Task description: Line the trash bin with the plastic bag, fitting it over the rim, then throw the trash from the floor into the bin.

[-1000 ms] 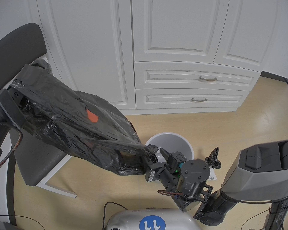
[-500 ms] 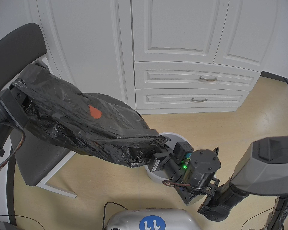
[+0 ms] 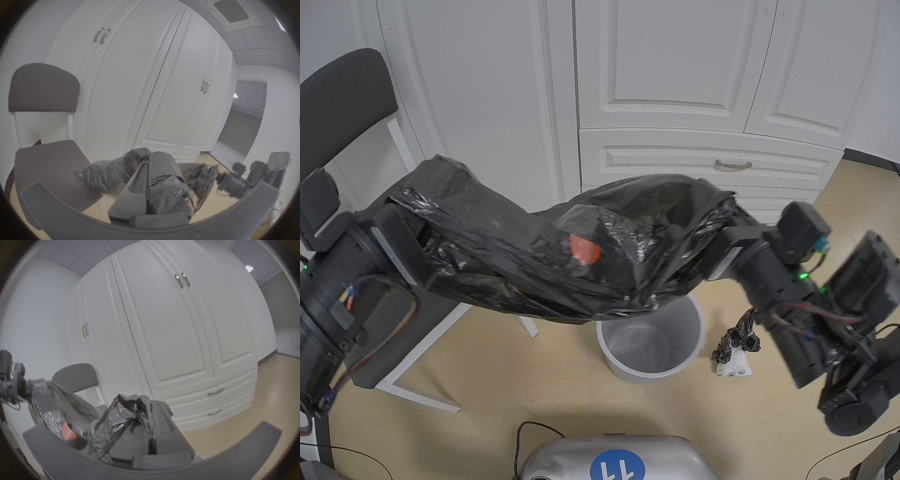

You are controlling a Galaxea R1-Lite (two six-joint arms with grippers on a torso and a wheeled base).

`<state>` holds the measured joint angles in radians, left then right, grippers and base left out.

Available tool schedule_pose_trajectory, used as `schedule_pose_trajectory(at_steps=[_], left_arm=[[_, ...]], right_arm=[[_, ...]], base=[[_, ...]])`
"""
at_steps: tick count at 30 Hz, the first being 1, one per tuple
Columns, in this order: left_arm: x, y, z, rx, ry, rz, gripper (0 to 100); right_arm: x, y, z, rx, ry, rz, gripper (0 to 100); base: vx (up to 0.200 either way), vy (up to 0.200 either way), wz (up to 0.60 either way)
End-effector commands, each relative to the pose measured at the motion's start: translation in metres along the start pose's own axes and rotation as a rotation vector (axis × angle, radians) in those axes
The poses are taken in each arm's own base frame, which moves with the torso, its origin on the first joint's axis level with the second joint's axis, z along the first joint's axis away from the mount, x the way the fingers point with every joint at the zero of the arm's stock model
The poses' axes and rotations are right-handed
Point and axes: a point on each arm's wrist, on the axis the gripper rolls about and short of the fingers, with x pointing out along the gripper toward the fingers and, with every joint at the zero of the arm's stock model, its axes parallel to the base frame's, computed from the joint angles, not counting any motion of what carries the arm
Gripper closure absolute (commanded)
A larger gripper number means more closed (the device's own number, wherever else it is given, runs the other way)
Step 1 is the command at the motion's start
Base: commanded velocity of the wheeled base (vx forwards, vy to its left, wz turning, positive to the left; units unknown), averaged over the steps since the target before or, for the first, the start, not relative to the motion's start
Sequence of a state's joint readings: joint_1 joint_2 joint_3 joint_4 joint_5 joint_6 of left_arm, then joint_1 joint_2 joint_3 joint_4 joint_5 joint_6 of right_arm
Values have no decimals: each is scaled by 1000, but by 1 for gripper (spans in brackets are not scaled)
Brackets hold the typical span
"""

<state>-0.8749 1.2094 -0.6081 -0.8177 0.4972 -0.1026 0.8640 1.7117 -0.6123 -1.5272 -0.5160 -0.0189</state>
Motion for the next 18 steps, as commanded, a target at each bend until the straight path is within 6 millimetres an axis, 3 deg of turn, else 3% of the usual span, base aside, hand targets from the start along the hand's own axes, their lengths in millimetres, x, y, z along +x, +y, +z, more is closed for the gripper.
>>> schedule_pose_trajectory(at_steps=[1,2,8,13,18], left_arm=[[20,-24,-39,-14,124,-55,100],[27,-36,-63,-28,190,-76,100],[58,-55,-120,-78,247,-90,100],[75,-54,-141,-87,251,-131,100],[99,-58,-167,-88,284,-162,100]], right_arm=[[-36,-21,63,-17,-99,-4,100],[-48,-28,74,-59,-75,-4,100],[-65,-38,74,-126,15,3,100],[-67,-46,63,-178,92,-8,100],[-71,-65,34,-292,268,-47,100]], base=[[0,0,0],[0,0,0],[0,0,0],[0,0,0],[0,0,0]])
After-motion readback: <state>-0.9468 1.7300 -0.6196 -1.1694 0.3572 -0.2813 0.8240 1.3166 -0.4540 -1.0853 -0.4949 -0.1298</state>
